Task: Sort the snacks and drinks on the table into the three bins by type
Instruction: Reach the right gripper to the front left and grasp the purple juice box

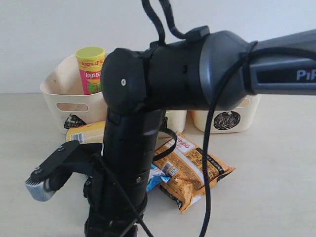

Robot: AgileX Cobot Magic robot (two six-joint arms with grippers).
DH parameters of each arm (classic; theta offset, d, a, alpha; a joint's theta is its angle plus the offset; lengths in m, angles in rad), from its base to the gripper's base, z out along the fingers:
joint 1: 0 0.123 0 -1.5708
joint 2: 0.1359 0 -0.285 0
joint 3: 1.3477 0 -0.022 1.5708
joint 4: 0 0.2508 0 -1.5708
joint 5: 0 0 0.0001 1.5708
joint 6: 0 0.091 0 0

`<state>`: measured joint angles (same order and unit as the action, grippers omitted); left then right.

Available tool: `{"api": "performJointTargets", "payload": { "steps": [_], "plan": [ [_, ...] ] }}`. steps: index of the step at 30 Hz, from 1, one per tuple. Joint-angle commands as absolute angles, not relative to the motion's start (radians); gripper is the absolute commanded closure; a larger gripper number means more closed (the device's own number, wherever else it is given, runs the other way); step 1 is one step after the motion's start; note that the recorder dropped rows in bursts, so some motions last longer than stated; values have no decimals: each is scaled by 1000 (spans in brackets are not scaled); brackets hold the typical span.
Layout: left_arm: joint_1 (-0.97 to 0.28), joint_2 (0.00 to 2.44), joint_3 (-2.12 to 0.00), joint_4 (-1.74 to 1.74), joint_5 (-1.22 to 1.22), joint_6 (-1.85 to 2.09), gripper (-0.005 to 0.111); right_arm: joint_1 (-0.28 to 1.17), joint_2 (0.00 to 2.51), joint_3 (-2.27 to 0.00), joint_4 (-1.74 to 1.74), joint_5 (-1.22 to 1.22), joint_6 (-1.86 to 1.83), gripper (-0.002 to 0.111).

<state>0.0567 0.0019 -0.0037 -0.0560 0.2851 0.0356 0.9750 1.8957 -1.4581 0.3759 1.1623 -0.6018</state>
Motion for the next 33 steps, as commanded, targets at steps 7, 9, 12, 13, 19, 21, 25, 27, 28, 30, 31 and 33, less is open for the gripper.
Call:
{"api": "performJointTargets", "payload": {
  "steps": [7,9,12,13,19,21,25,27,28,30,31,33],
  "plan": [
    [59,0,0,-55,281,31,103,987,1967,-1454,290,1038,-628,30],
    [59,0,0,-55,281,31,103,987,1992,-1454,274,1031,-628,30],
    [59,0,0,-55,281,31,103,987,2030,-1454,263,996,-630,30],
    [59,0,0,-55,281,31,103,987,2038,-1454,258,979,-630,30],
    [59,0,0,-55,281,31,103,987,2080,-1454,233,869,-632,30],
    [59,0,0,-55,281,31,103,987,2088,-1454,224,837,-632,30],
    [59,0,0,-55,281,31,103,987,2105,-1454,226,823,-632,30],
    [59,0,0,-55,281,31,103,987,2114,-1454,226,821,-632,31],
    [59,0,0,-55,277,31,103,987,2114,-1454,226,819,-630,34],
    [59,0,0,-55,277,31,103,987,2118,-1454,224,819,-630,43],
    [59,0,0,-55,277,31,103,987,2118,-1454,224,819,-630,49],
    [59,0,0,-55,277,31,103,987,2118,-1454,224,821,-627,64]
  ]
}}
